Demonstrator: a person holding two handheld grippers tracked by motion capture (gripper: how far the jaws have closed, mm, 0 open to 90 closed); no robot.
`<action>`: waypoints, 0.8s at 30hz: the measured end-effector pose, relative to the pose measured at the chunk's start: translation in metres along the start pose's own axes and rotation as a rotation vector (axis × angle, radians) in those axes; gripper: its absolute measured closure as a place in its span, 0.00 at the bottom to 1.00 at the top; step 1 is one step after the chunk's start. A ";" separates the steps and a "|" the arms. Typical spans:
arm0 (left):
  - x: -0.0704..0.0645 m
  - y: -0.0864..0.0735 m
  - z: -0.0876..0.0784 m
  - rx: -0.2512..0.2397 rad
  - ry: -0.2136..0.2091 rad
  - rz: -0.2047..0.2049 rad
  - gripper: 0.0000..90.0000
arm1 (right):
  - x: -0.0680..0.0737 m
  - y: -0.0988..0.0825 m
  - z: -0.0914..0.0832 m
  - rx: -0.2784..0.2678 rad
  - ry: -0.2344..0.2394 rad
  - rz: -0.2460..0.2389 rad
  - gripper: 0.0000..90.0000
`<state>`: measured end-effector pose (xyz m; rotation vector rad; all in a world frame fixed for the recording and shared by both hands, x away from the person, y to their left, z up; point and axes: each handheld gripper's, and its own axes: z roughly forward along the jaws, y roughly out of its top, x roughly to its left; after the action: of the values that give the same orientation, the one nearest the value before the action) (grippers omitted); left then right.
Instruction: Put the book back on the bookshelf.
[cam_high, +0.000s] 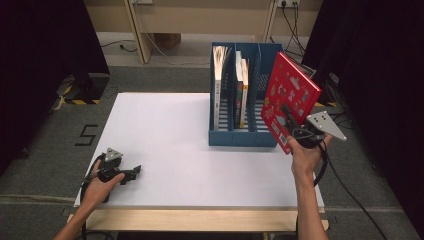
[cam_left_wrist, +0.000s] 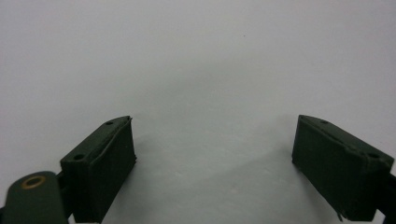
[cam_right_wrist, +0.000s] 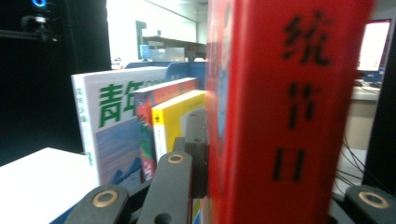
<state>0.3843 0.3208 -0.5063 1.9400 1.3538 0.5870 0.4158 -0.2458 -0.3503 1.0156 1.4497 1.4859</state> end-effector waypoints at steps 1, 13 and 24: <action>0.000 0.000 0.000 -0.001 -0.001 -0.002 0.13 | -0.001 0.000 0.003 -0.001 -0.005 0.001 0.88; 0.000 0.000 0.000 0.001 -0.001 0.000 0.13 | -0.010 -0.001 0.044 0.012 -0.071 0.038 0.88; 0.000 0.000 0.000 0.000 0.000 0.000 0.13 | -0.013 -0.010 0.081 0.033 -0.138 0.067 0.88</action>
<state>0.3843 0.3208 -0.5063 1.9406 1.3533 0.5867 0.4961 -0.2290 -0.3586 1.1737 1.3579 1.4134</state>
